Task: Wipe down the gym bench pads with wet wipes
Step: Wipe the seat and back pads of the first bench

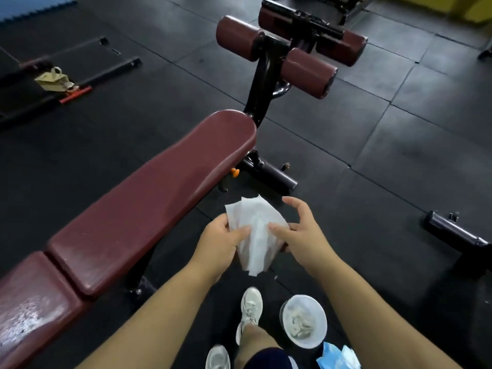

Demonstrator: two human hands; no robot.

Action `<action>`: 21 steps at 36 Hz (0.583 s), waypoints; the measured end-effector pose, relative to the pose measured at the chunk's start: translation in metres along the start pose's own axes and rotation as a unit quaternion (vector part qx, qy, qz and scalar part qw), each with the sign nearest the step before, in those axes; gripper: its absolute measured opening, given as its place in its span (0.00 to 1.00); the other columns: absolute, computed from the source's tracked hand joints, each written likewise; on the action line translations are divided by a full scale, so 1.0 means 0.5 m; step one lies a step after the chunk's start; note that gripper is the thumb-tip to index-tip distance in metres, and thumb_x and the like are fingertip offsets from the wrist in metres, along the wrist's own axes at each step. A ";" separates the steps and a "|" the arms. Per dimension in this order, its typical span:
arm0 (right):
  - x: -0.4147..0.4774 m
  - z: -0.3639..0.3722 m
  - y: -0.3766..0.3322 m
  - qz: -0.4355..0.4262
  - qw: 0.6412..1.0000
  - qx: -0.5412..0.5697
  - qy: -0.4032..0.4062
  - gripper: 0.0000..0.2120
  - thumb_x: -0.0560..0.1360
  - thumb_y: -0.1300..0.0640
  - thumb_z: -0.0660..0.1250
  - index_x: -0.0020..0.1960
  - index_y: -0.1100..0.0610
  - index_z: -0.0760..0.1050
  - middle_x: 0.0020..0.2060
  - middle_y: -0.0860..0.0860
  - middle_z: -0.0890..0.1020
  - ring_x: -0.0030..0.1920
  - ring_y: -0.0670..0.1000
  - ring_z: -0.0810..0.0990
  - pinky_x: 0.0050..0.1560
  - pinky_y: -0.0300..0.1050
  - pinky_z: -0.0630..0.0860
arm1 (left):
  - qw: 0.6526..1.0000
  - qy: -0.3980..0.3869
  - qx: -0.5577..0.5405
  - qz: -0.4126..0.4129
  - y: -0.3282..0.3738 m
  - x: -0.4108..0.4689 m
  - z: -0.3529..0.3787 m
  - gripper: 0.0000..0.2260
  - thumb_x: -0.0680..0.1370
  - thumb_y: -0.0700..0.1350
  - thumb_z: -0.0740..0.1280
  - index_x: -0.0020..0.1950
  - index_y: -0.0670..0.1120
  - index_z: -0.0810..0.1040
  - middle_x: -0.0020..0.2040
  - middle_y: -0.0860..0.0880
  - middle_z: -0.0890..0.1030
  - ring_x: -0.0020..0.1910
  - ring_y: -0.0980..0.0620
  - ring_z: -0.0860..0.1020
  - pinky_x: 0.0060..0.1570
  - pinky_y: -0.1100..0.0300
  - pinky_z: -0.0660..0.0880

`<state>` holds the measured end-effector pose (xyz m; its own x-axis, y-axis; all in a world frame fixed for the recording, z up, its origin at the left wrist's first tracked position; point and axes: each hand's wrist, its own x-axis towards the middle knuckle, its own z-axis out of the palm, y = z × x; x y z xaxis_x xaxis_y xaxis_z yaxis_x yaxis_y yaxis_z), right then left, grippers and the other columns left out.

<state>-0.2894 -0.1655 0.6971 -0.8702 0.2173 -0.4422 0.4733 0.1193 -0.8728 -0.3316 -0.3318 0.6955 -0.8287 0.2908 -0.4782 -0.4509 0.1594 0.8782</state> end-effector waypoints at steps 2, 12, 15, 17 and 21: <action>0.047 -0.008 -0.022 -0.028 0.999 -0.003 -0.041 0.26 0.74 0.56 0.70 0.63 0.35 0.64 0.42 0.53 0.84 0.43 0.48 0.83 0.48 0.45 0.76 | 0.999 0.051 0.012 -0.002 0.011 0.045 -0.014 0.09 0.75 0.41 0.69 0.54 0.49 0.75 0.48 0.49 0.84 0.47 0.51 0.83 0.49 0.52 0.79; 0.273 0.004 -0.142 -0.077 0.968 -0.157 -0.177 0.29 0.66 0.60 0.76 0.65 0.48 0.73 0.54 0.45 0.79 0.54 0.45 0.78 0.56 0.49 0.78 | 0.993 0.106 0.026 0.039 0.106 0.185 -0.077 0.29 0.72 0.37 0.72 0.64 0.59 0.63 0.44 0.49 0.84 0.45 0.53 0.83 0.41 0.62 0.77; 0.324 0.018 -0.161 -0.078 0.953 -0.228 -0.185 0.32 0.65 0.60 0.77 0.67 0.47 0.71 0.60 0.43 0.75 0.61 0.45 0.72 0.60 0.44 0.74 | 0.994 0.082 0.039 0.056 0.115 0.217 -0.098 0.32 0.67 0.36 0.76 0.63 0.59 0.69 0.48 0.49 0.83 0.47 0.52 0.83 0.48 0.56 0.80; 0.354 0.031 -0.173 -0.089 0.942 -0.257 -0.197 0.30 0.66 0.60 0.76 0.65 0.48 0.73 0.56 0.41 0.76 0.56 0.42 0.73 0.51 0.36 0.73 | 0.992 0.086 0.070 0.051 0.113 0.241 -0.112 0.28 0.62 0.43 0.79 0.58 0.60 0.75 0.51 0.52 0.83 0.50 0.53 0.82 0.51 0.51 0.79; 0.416 0.062 -0.198 -0.118 0.919 -0.313 -0.210 0.08 0.67 0.58 0.72 0.47 0.51 0.81 0.40 0.48 0.83 0.41 0.48 0.80 0.36 0.44 0.76 | 0.991 0.080 0.105 0.026 0.110 0.297 -0.141 0.23 0.57 0.52 0.78 0.50 0.64 0.80 0.49 0.54 0.83 0.50 0.53 0.81 0.52 0.50 0.79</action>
<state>-0.5217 -0.1620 0.6853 -0.8729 -0.2626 -0.4111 0.1369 0.6770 -0.7232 -0.5027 -0.3462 0.6728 -0.8989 0.1523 -0.4107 -0.3409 0.3455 0.8743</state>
